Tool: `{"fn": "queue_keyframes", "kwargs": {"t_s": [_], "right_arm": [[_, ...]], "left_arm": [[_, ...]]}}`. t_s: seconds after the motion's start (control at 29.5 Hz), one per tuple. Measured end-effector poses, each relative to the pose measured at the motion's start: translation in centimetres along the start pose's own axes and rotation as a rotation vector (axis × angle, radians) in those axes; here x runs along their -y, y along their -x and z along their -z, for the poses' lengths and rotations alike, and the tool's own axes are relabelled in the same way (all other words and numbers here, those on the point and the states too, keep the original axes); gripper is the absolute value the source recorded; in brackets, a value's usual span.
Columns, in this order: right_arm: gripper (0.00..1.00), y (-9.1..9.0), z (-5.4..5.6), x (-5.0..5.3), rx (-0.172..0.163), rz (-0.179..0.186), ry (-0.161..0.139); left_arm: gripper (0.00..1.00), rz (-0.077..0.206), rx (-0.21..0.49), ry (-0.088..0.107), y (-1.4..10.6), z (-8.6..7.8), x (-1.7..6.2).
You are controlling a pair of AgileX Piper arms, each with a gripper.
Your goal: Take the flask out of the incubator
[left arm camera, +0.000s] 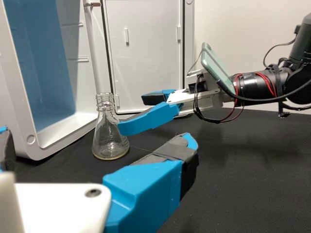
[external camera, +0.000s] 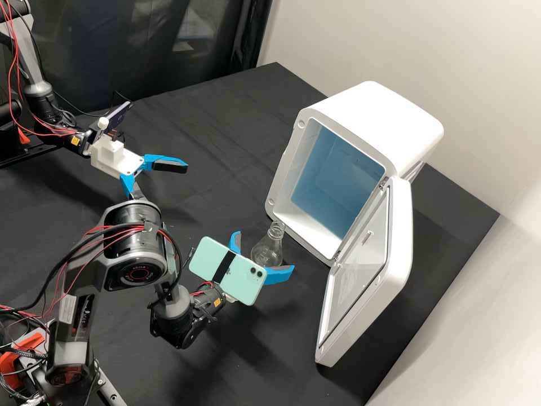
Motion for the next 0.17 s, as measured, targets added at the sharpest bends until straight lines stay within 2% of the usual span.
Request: {"fn": "queue_keyframes", "kwargs": {"t_s": [0.17], "right_arm": [[1.0, 0.43, -0.32, -0.4, 0.011, -0.014, -0.071]], "left_arm": [[1.0, 0.0, 0.0, 0.0, 0.0, 0.0, 0.0]]}}
